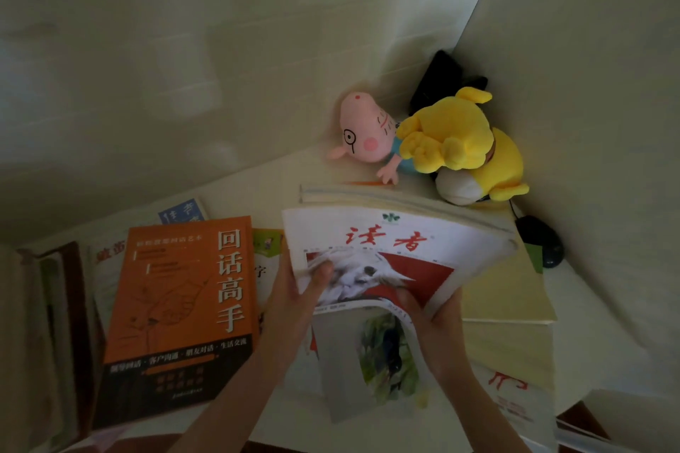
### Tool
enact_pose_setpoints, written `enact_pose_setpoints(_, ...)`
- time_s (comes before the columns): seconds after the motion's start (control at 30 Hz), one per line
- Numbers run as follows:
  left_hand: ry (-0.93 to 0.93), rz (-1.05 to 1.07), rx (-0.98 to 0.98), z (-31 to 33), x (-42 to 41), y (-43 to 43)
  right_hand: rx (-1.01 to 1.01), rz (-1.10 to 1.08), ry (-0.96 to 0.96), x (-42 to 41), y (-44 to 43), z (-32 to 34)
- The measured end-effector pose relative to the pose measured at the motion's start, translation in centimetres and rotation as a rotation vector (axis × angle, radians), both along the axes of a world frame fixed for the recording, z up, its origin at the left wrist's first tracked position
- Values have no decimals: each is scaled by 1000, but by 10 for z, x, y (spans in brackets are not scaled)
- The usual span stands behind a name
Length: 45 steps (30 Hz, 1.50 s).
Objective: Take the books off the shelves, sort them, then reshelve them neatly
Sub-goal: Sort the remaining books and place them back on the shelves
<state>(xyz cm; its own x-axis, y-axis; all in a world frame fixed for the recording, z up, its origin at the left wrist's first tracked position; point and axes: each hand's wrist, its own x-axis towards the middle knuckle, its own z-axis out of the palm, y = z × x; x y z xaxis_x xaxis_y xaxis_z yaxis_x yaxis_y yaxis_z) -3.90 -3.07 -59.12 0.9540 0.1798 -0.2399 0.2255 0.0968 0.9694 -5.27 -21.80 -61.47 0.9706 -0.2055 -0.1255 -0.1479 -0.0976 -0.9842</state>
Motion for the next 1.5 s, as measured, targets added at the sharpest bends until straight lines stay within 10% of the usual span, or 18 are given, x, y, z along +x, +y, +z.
enact_pose_setpoints(0.37,55,11,373,8,38,44,54,396,296,24,19,15)
enact_pose_setpoints(0.57,219,132,486,-32,5,114,-784,236,471,3,-8,-17)
enact_pose_setpoints(0.87,233,109,536,-34,3,119,-679,164,604,18,-9,12)
enact_pose_setpoints(1.2,319,98,549,-41,1,118,-1149,64,-123,31,23,106)
enact_pose_setpoints(1.33,338,69,563,-48,2,123,-998,-5,-557,19,47,95)
enact_pose_setpoints(1.5,502,210,344,-54,15,135,-868,593,-522,7,62,14)
